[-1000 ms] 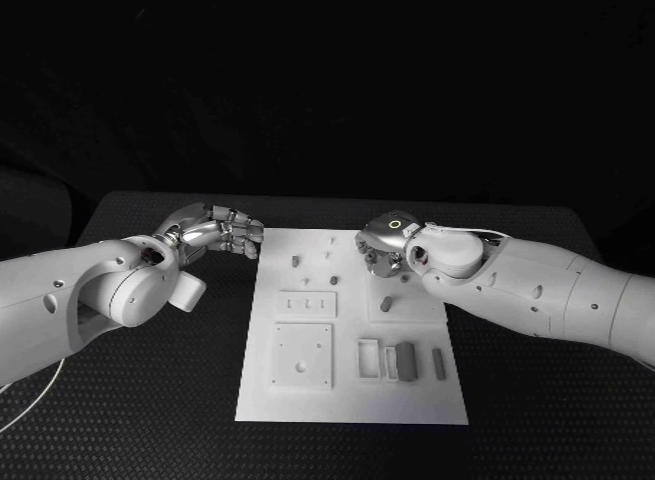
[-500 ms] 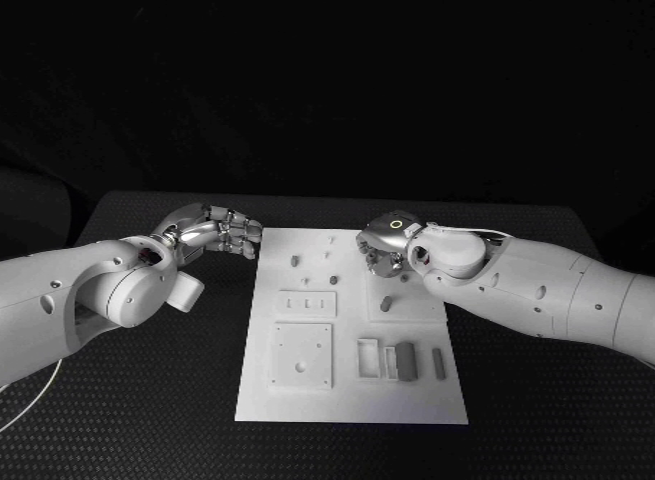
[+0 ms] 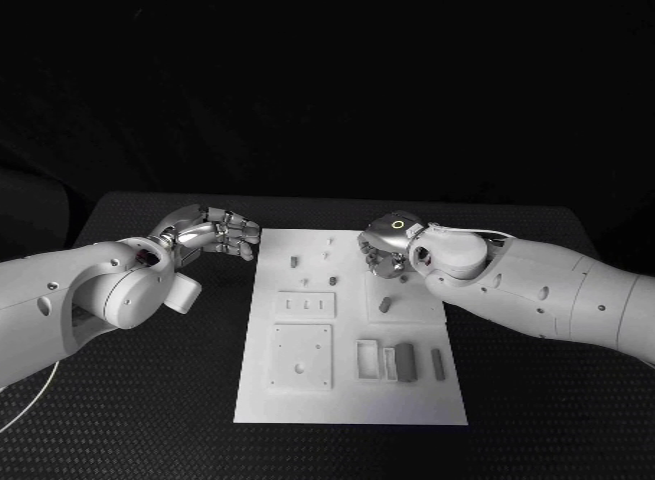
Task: Assemble the parts on the task board
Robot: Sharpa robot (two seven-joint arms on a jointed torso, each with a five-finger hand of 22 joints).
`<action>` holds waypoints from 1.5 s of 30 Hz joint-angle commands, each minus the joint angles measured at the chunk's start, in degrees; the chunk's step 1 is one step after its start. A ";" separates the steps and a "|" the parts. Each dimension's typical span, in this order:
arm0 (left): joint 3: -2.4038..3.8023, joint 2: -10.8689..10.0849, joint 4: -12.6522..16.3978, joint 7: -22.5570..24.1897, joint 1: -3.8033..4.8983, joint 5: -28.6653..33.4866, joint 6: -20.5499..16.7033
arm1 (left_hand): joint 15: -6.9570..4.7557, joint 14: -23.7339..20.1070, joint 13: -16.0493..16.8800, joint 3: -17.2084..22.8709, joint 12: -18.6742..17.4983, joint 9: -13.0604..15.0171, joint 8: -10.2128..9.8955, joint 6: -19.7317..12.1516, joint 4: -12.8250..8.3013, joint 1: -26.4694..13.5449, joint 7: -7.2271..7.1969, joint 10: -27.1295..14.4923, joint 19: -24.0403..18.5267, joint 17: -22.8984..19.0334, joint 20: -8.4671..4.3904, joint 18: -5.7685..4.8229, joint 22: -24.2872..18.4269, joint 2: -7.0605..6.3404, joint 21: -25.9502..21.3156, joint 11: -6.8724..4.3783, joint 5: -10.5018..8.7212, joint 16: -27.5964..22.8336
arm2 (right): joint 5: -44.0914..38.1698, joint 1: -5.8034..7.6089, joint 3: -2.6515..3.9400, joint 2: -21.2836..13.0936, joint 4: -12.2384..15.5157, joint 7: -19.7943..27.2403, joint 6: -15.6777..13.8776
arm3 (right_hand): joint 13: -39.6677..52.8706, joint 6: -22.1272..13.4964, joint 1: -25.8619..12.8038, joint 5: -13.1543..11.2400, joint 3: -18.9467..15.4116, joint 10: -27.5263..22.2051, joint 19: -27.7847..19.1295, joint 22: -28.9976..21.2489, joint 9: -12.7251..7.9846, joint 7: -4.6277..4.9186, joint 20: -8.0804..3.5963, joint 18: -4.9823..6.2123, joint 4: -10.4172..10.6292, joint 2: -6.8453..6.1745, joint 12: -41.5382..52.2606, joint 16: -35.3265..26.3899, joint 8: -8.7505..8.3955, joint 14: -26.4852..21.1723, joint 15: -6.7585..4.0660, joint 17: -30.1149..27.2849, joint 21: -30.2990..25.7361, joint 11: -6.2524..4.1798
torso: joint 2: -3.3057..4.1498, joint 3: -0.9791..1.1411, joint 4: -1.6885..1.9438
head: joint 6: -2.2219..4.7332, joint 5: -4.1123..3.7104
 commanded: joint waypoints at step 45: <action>0.06 -0.01 -0.19 -0.19 0.14 0.95 0.88 | 0.11 0.39 0.22 -0.45 -0.51 0.11 -0.43 0.02 0.08 0.08 0.37 0.13 0.03 0.40 -0.64 -0.24 -0.12 -0.33 -0.56 0.46 -0.18 -0.68 | 0.20 0.07 0.62 0.73 0.20 0.85 1.94 | 3.98 3.85 2.50 0.20 0.76 6.19 0.26 1.03 1.39 0.87 -0.89 5.79 -1.29 5.61 2.20 1.08 1.41 0.82 -2.17 -1.44 0.93 -2.47 | 0.10 0.01 0.02 | -0.41 -0.56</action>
